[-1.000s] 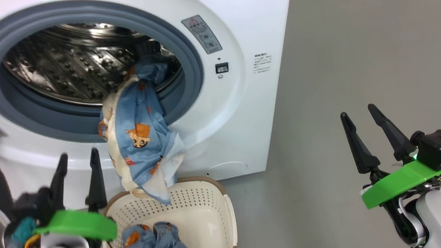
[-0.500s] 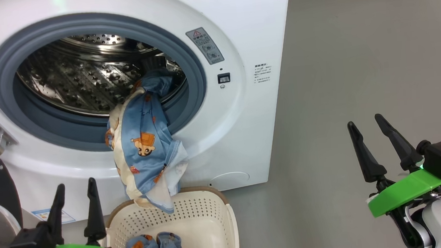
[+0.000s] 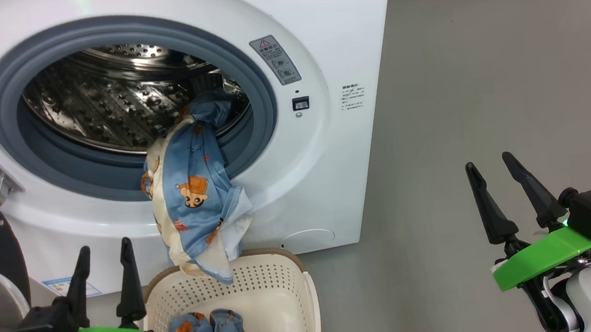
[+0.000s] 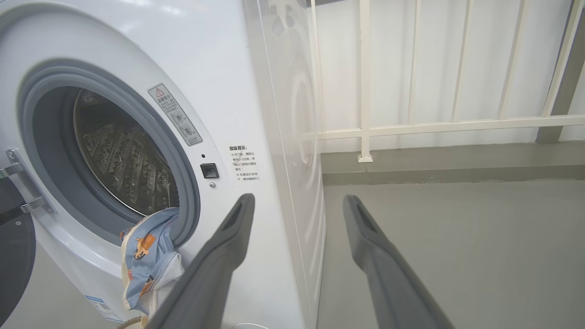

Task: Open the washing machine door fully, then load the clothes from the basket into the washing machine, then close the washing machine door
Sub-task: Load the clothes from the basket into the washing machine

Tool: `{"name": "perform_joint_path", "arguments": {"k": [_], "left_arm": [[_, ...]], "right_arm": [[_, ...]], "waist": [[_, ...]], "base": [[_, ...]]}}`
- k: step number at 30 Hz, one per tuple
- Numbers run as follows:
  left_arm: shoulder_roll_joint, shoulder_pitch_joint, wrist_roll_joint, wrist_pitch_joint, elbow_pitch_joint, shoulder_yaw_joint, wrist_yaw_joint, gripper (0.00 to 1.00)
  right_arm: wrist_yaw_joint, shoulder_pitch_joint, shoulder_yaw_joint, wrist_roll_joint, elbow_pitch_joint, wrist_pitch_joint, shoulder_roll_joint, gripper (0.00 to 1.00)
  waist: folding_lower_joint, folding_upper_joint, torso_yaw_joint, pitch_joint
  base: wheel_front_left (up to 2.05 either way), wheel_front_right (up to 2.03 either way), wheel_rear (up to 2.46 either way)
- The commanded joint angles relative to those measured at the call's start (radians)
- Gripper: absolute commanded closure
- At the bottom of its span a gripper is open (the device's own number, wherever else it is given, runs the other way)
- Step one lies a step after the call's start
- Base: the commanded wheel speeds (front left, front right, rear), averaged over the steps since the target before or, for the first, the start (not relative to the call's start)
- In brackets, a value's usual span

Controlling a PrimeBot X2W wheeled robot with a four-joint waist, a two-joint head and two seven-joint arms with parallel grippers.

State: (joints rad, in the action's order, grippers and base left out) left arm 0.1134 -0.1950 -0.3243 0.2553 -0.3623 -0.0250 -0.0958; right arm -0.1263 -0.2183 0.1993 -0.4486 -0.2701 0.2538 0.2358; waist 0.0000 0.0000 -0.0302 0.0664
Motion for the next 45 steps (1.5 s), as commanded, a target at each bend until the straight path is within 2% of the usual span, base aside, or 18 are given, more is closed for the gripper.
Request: {"name": "perform_joint_path", "arguments": {"k": [1,30,45], "left_arm": [[0.015,-0.003,-0.002,0.006,0.029,0.036,0.000,0.00],[0.015,-0.021,-0.013,0.005,-0.019,0.013,-0.005,0.00],[0.034,-0.083,-0.049,-0.043,-0.149,-0.008,-0.015,0.00]], "right_arm": [[-0.004,-0.007,0.019,-0.010,0.024,0.008,0.016,0.00],[-0.004,-0.024,0.050,-0.016,0.014,0.008,0.024,0.00],[-0.004,-0.042,0.051,-0.013,0.022,0.008,0.018,0.00]], "waist": [[0.0000,0.0000,0.000,0.001],[0.0000,0.0000,-0.026,0.014],[0.0000,0.0000,-0.068,0.067]], "base": [[0.00,0.00,0.00],[0.00,0.00,0.00],[0.00,0.00,0.00]]}}
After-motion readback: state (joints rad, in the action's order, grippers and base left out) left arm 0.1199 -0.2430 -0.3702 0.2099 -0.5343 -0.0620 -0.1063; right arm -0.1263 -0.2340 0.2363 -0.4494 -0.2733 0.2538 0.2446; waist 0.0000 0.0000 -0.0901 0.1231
